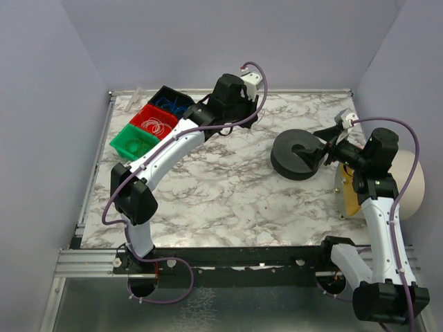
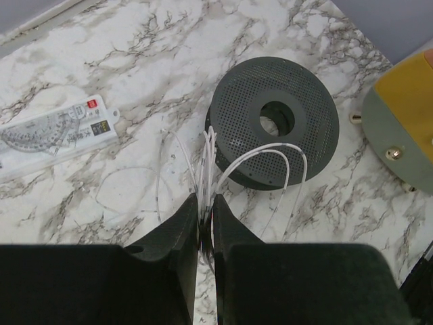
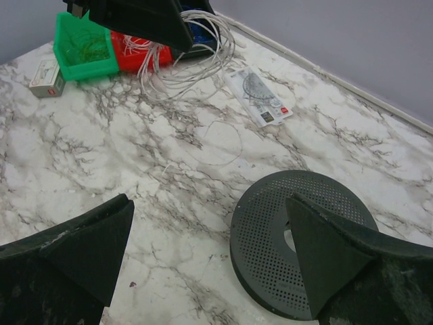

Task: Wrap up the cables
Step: Place the cable at the center of the board.

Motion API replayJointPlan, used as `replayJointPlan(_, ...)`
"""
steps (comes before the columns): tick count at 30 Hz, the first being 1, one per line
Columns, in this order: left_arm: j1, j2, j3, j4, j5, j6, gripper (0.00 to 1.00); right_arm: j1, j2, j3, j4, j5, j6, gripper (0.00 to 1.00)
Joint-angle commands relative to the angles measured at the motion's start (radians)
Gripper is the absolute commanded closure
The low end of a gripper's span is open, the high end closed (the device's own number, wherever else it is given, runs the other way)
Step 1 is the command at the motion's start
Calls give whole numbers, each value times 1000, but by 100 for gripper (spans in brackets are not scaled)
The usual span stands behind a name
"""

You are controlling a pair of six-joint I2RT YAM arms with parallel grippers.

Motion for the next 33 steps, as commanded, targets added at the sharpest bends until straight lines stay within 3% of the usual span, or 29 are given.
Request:
replayJointPlan(1,-1,-50,-37,19,46,17,86,-8,-1,-12,5,-34,-18,0)
replayJointPlan(7,-1,-58,-43,28,-1,-14,86,-7,-1,-17,13,-83,-8,0)
replayJointPlan(18,-2,-62,-109,54,-14,-28,83,8,211,155,88,-73,278,0)
replayJointPlan(20,-4,-48,-114,55,24,-28,65,9,267,175,56,-34,287,0)
replayJointPlan(23,-21,-35,-131,51,95,-9,27,10,281,137,62,-6,264,0)
replayJointPlan(26,-22,-34,-132,40,172,27,3,9,230,76,79,29,218,0)
replayJointPlan(31,33,-54,-122,50,39,87,1,8,201,54,87,-3,195,0)
replayJointPlan(33,74,-47,-142,62,-84,93,1,10,201,55,78,-3,163,0)
